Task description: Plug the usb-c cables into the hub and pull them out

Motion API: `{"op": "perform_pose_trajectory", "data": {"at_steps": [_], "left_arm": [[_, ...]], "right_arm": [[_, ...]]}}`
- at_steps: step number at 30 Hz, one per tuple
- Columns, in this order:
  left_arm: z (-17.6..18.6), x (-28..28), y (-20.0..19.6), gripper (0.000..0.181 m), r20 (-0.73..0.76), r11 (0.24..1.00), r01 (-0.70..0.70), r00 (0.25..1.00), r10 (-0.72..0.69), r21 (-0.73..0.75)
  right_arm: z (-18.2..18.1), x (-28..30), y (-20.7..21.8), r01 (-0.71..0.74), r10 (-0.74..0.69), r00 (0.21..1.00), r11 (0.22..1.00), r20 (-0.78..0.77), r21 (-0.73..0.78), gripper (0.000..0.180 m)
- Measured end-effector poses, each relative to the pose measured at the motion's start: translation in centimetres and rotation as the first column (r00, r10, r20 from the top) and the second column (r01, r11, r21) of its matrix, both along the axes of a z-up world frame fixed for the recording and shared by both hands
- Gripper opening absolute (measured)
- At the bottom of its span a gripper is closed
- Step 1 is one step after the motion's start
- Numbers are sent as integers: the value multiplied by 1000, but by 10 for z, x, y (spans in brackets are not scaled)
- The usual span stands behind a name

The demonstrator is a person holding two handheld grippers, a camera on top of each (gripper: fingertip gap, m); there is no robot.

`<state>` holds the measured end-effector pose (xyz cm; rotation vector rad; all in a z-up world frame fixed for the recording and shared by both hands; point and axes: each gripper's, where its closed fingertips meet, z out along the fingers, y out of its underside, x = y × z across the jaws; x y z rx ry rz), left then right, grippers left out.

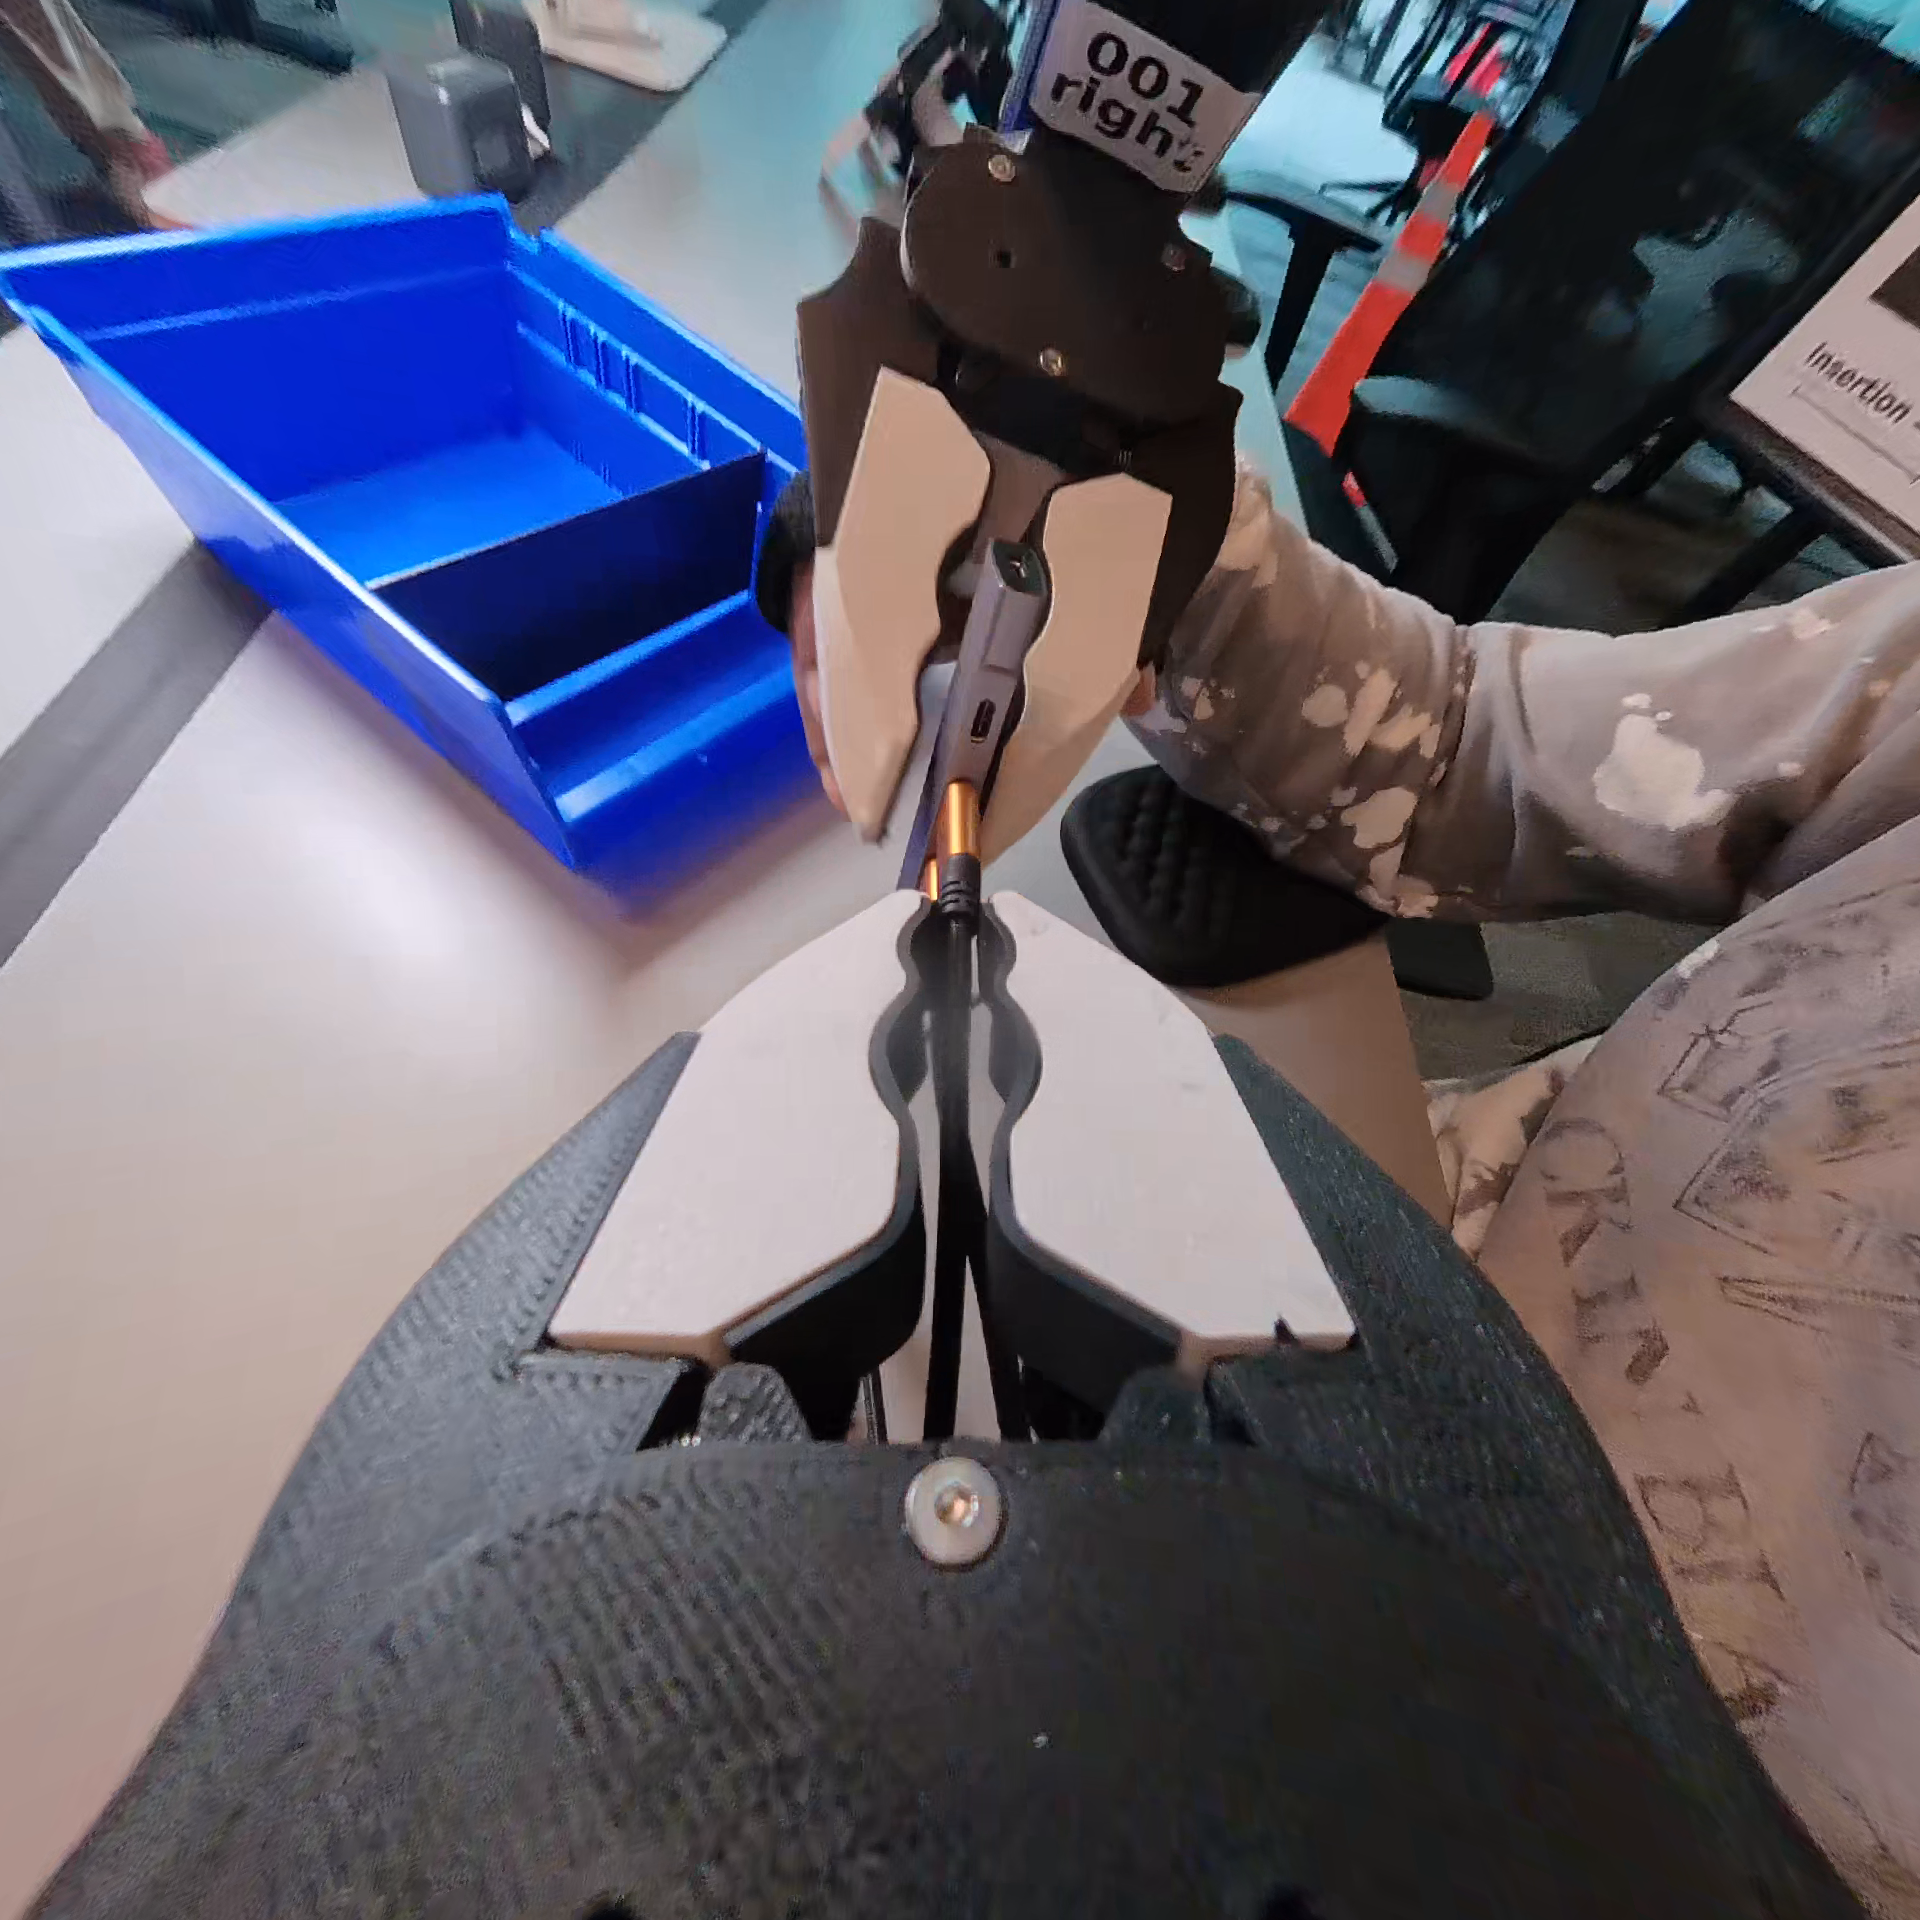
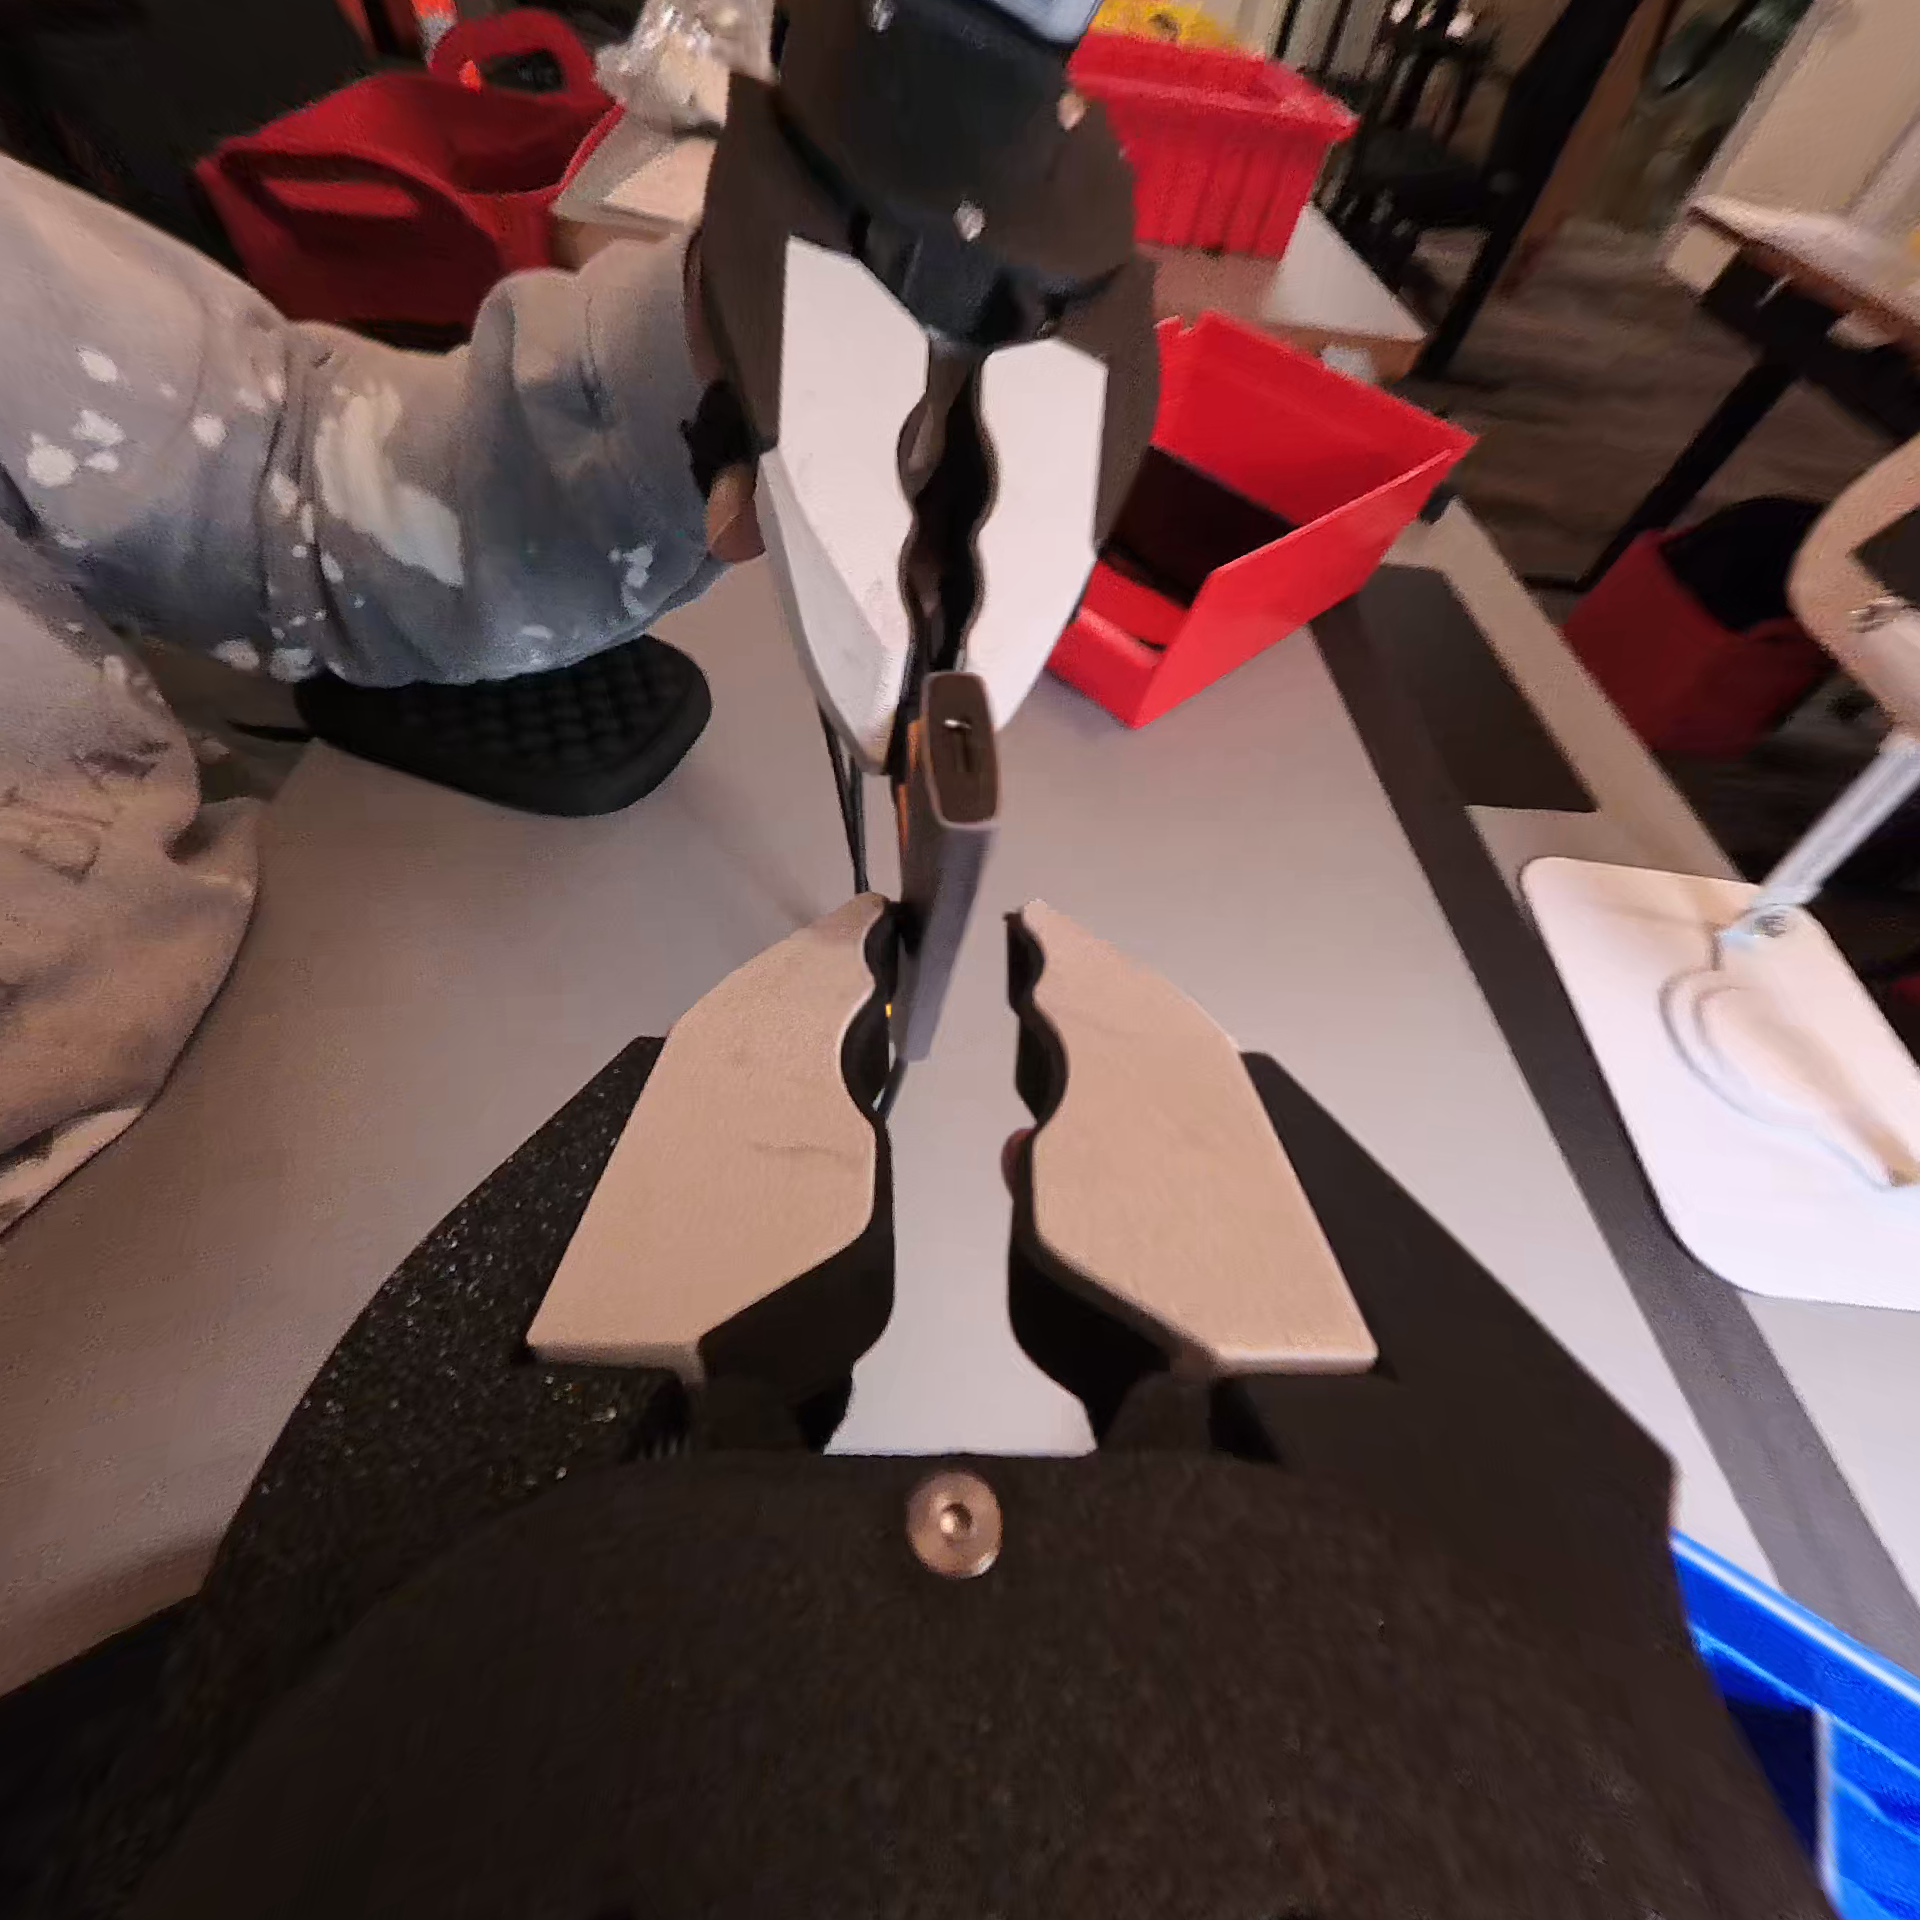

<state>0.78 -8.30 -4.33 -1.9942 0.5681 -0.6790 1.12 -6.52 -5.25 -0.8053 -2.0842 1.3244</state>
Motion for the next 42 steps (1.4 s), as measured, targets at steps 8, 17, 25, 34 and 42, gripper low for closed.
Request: {"op": "perform_pose_trajectory", "data": {"at_steps": [8, 17, 25, 34, 42], "left_arm": [[-15, -2, -1, 7, -13, 1000, 12, 1000, -12, 0], [14, -12, -6, 14, -20, 985, -34, 999, 37, 167], [58, -56, -11, 25, 49, 908, -237, 971, 234, 345], [59, -62, -18, 27, 14, 903, -238, 968, 250, 357], [48, -77, -15, 26, 7, 903, -268, 959, 282, 335]], "right_arm": [[13, 7, 7, 32, -31, 998, 999, -52, 22, 25], [34, 14, -5, 66, -54, 995, 986, -79, 150, 9], [131, 36, 77, 328, -325, 943, 873, -71, 362, 9], [157, 34, 227, 645, -668, 703, 452, -246, 616, 9], [88, -3, 275, 720, -725, 645, 470, -243, 510, 9]]}}
